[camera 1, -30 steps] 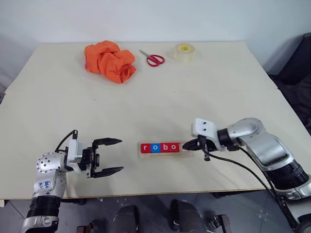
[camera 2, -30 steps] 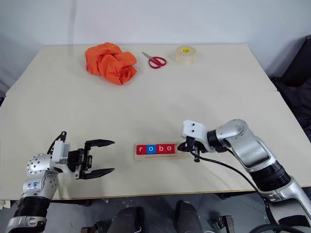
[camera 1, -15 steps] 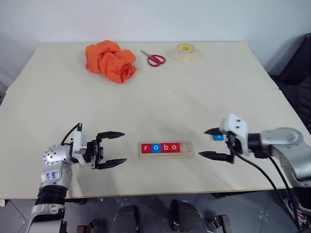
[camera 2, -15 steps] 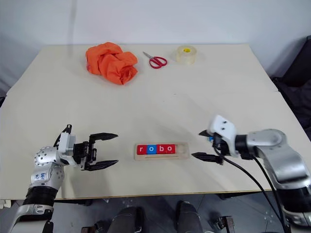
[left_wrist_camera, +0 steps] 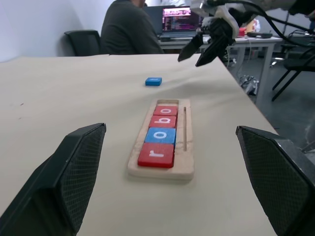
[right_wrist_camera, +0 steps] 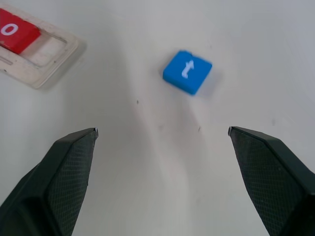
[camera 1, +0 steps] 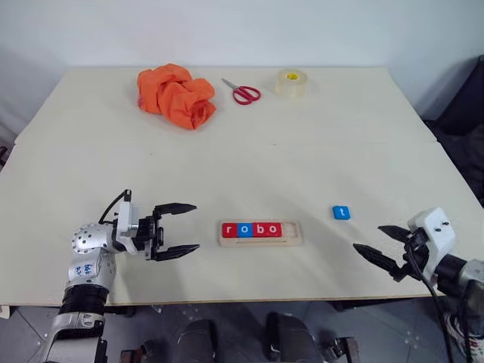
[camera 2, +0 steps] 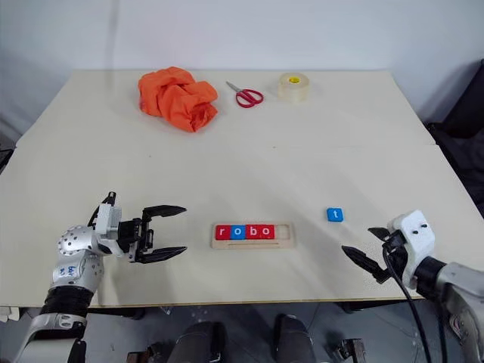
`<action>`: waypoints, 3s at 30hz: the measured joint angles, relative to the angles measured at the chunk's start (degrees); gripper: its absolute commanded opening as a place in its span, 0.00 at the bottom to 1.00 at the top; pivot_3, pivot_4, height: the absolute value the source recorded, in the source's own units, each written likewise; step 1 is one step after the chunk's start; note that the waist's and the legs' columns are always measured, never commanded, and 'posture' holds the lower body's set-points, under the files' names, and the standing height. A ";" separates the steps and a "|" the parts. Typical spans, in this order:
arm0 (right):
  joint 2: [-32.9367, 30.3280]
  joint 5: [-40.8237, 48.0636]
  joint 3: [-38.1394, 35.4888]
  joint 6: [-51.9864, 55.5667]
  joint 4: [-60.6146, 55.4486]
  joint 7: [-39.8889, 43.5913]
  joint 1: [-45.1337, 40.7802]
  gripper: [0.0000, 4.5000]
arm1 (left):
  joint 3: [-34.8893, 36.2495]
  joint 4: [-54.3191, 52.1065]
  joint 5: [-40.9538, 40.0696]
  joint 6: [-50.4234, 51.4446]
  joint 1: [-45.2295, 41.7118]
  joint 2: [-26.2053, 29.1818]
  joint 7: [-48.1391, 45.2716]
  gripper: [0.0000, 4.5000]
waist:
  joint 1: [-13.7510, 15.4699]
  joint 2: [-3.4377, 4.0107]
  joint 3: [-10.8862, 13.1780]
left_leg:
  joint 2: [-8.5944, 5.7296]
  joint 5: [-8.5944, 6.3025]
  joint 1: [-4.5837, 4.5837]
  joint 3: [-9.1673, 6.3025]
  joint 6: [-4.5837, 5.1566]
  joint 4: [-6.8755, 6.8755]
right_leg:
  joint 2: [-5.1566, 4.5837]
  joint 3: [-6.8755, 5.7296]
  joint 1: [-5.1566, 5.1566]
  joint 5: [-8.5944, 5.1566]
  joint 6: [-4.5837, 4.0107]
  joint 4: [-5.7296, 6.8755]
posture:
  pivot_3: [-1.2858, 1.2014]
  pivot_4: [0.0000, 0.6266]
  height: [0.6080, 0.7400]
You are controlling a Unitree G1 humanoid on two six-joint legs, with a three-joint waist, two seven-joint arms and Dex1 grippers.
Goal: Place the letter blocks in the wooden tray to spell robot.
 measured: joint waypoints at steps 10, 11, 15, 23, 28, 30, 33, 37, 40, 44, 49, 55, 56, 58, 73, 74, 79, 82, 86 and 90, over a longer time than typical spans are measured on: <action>11.15 -2.69 8.11 -4.58 9.35 -12.70 -9.09 0.99 | -0.40 -3.05 -0.03 1.53 0.88 0.03 0.04 1.00 | 0.13 0.00 -0.01 | -0.01 0.01 -0.02 -0.01 -0.01 -0.03 | 0.02 0.01 -0.03 -0.01 -0.01 0.02 | 0.52 0.24 1.00; 11.61 -2.93 8.29 -5.76 10.29 -13.18 -9.61 0.99 | -0.38 -3.20 -0.03 1.74 1.19 0.04 0.04 1.00 | 0.17 0.00 -0.01 | -0.02 0.01 -0.02 0.00 0.00 -0.02 | 0.02 0.02 -0.03 -0.01 -0.01 0.02 | 0.52 0.24 1.00; 13.37 -4.84 10.13 -10.85 16.57 -15.79 -13.99 0.99 | -0.25 -4.95 -0.04 2.50 2.47 0.09 0.06 1.00 | -0.01 -0.04 -0.03 | -0.02 0.01 -0.01 0.01 0.02 0.02 | 0.02 0.06 0.01 0.02 0.02 0.01 | 0.52 0.24 1.00; 16.45 -6.85 12.18 -13.81 19.79 -21.38 -17.20 0.77 | -0.13 -5.82 -0.03 2.97 2.85 0.09 0.15 1.00 | -0.22 -0.08 -0.06 | 0.01 0.03 0.03 0.00 0.00 0.01 | 0.03 0.05 0.01 0.01 0.02 0.05 | 0.52 0.24 1.00; 18.54 -7.08 13.30 -12.78 15.65 -25.04 -15.04 0.40 | 0.02 -6.00 -0.03 3.01 2.85 0.10 0.12 1.00 | -0.27 -0.08 -0.06 | 0.07 0.02 0.02 0.00 -0.01 -0.02 | 0.09 0.06 -0.01 0.00 0.00 0.04 | 0.52 0.24 1.00; 19.39 -7.06 14.21 -12.13 13.60 -26.32 -14.18 0.33 | 0.03 -6.00 -0.02 3.01 2.84 0.10 0.09 1.00 | -0.45 -0.08 -0.06 | 0.08 0.02 0.02 0.00 -0.01 -0.02 | 0.10 0.06 -0.01 0.00 0.00 0.04 | 0.52 0.24 1.00; 20.27 -7.04 14.88 -11.04 10.84 -28.10 -12.82 0.33 | 0.03 -5.97 -0.02 3.02 2.81 0.09 0.08 1.00 | -0.45 -0.07 -0.05 | 0.08 0.02 0.00 0.00 -0.01 -0.02 | 0.10 0.07 -0.03 0.00 0.00 0.03 | 0.52 0.24 1.00; 20.51 -6.97 16.50 -7.81 4.14 -30.50 -10.87 0.33 | 0.05 -5.84 -0.02 3.09 2.69 0.11 0.06 1.00 | -0.43 -0.06 -0.05 | 0.09 0.02 -0.01 -0.02 -0.02 -0.05 | 0.12 0.08 -0.06 -0.01 -0.02 0.03 | 0.52 0.24 1.00; 21.82 -6.98 17.64 -5.28 -1.47 -33.04 -8.78 0.33 | 0.04 -5.56 -0.02 3.19 2.57 0.14 0.05 1.00 | -0.39 -0.07 -0.05 | 0.09 0.01 -0.02 -0.02 -0.02 -0.05 | 0.13 0.08 -0.06 -0.01 -0.02 0.02 | 0.52 0.24 1.00; 24.97 -7.76 20.58 -2.39 -7.20 -37.79 -5.35 0.33 | 0.03 -5.35 -0.02 3.32 2.55 0.21 0.03 1.00 | -0.35 -0.07 -0.05 | 0.09 0.01 -0.03 -0.02 -0.02 -0.05 | 0.13 0.08 -0.06 -0.01 -0.03 0.00 | 0.52 0.24 1.00; 25.20 -9.63 20.76 -0.39 -8.49 -41.22 -4.82 0.33 | -0.15 -4.76 -0.02 3.51 1.86 0.21 0.02 1.00 | -0.23 -0.07 -0.05 | 0.09 0.01 -0.03 -0.04 -0.02 -0.06 | 0.14 0.09 -0.06 -0.02 -0.05 -0.01 | 0.52 0.24 1.00; 25.46 -10.30 20.42 -0.10 -8.51 -42.60 -4.19 0.63 | -0.28 -4.68 -0.02 3.50 1.09 0.21 0.01 1.00 | -0.10 -0.06 -0.05 | 0.10 0.00 -0.03 -0.03 -0.02 -0.08 | 0.16 0.09 -0.06 -0.03 -0.06 -0.03 | 0.52 0.24 1.00; 25.44 -10.30 20.27 -0.10 -8.55 -42.54 -4.02 0.70 | -0.28 -4.68 -0.02 3.50 1.10 0.21 0.01 1.00 | -0.10 -0.06 -0.05 | 0.10 0.00 -0.04 -0.04 -0.02 -0.08 | 0.17 0.09 -0.06 -0.03 -0.06 -0.03 | 0.52 0.24 1.00; 25.28 -10.30 20.22 -0.10 -8.77 -42.20 -3.88 0.86 | -0.29 -4.70 -0.02 3.50 1.11 0.21 0.01 1.00 | -0.11 -0.07 -0.05 | 0.11 0.00 -0.03 -0.04 -0.02 -0.08 | 0.17 0.09 -0.06 -0.03 -0.06 -0.03 | 0.52 0.24 1.00; -11.02 -9.79 23.77 -16.23 7.36 -1.62 -15.58 0.99 | -0.37 -5.11 -0.03 3.18 2.25 0.29 0.01 1.00 | 0.00 -0.06 -0.03 | 0.19 -0.02 -0.03 0.00 -0.01 -0.07 | 0.30 0.12 -0.04 -0.02 -0.05 -0.15 | 0.52 0.24 1.00; -12.39 -10.54 25.18 -18.36 10.18 1.24 -17.47 0.99 | -0.35 -5.14 -0.03 3.11 2.32 0.29 0.01 1.00 | -0.04 -0.06 -0.03 | 0.19 -0.02 -0.03 0.00 -0.01 -0.07 | 0.31 0.12 -0.04 -0.02 -0.05 -0.15 | 0.52 0.24 1.00; -15.36 -15.06 33.25 -26.91 25.07 13.99 -26.86 0.99 | -0.23 -5.71 -0.02 2.67 3.35 0.26 0.04 1.00 | -0.09 -0.06 -0.03 | 0.21 -0.02 -0.03 0.10 -0.03 -0.04 | 0.31 0.13 -0.06 -0.01 -0.03 -0.15 | 0.52 0.24 1.00; -15.58 -16.54 35.47 -30.56 30.22 18.64 -30.65 0.99 | -0.14 -6.56 -0.02 2.58 4.20 0.25 0.06 1.00 | -0.01 -0.06 -0.03 | 0.22 -0.01 -0.03 0.10 -0.05 -0.03 | 0.31 0.13 -0.05 -0.01 -0.03 -0.15 | 0.52 0.24 1.00; -15.60 -17.83 37.23 -33.84 34.49 22.63 -33.70 0.80 | 0.28 -7.44 -0.02 2.51 5.42 0.26 0.12 1.00 | 0.12 -0.06 -0.03 | 0.23 -0.02 -0.02 0.09 -0.08 0.03 | 0.31 0.12 -0.03 0.00 -0.03 -0.14 | 0.52 0.24 1.00; -15.50 -18.39 38.89 -35.79 37.49 24.54 -35.91 0.50 | 1.05 -9.34 -0.02 2.51 6.86 0.29 0.99 1.00 | 0.02 -0.06 -0.04 | 0.27 -0.03 -0.02 0.11 -0.08 0.11 | 0.29 0.12 0.00 0.10 -0.08 -0.15 | 0.52 0.24 1.00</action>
